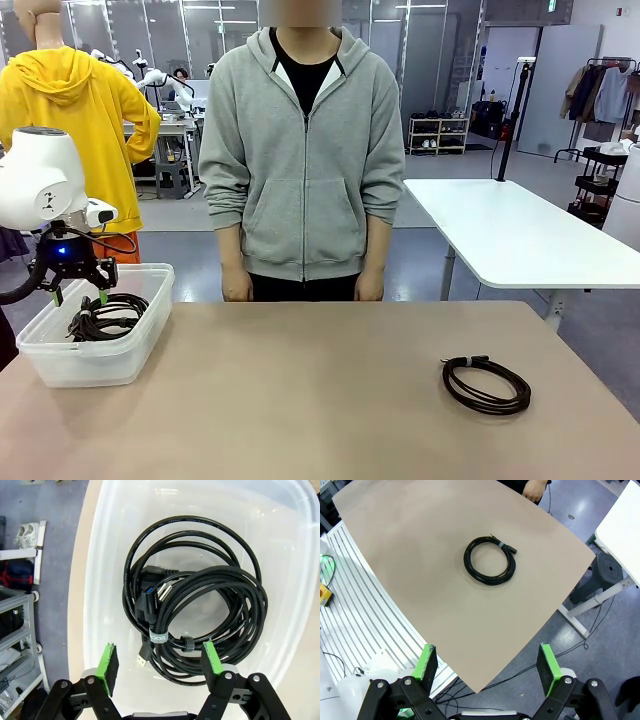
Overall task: Organize and store the cables.
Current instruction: Place the USB Extension Cable into the Organizing box.
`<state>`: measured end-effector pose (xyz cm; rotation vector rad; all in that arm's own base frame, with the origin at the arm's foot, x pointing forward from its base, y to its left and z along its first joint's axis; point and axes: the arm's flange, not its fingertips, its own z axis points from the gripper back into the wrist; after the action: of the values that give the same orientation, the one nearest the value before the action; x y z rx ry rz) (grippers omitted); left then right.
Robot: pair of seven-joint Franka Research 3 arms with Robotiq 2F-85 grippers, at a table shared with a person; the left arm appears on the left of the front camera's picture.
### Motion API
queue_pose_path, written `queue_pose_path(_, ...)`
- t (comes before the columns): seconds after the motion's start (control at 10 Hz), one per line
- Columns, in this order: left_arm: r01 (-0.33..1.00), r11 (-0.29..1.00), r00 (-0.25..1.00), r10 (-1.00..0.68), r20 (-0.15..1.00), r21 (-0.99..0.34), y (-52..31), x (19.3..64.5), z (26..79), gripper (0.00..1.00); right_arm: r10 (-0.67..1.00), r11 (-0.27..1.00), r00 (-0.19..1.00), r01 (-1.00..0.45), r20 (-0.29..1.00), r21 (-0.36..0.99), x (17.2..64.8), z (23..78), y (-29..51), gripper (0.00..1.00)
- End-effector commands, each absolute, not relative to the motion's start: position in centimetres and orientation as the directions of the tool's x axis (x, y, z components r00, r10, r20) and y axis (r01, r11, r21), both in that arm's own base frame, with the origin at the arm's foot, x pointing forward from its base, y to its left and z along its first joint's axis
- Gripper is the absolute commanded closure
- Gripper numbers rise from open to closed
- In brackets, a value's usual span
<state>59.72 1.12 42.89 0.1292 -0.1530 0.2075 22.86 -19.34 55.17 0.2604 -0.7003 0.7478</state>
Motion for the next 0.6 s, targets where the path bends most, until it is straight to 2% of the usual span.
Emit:
queue_pose_path(0.0, -0.208, 0.97, 0.966, 0.185, 0.179, 0.123, 1.24, 59.9, 42.85, 0.17, 0.525, 0.729, 0.543, -0.684, 0.656, -0.017, 22.9, 55.23, -19.2, 0.0)
queue_pose_path(0.5, -0.208, 0.97, 0.966, 0.185, 0.179, 0.123, 1.24, 59.9, 42.85, 0.17, 0.525, 0.729, 0.543, -0.684, 0.656, -0.017, 22.9, 55.23, -19.2, 0.0)
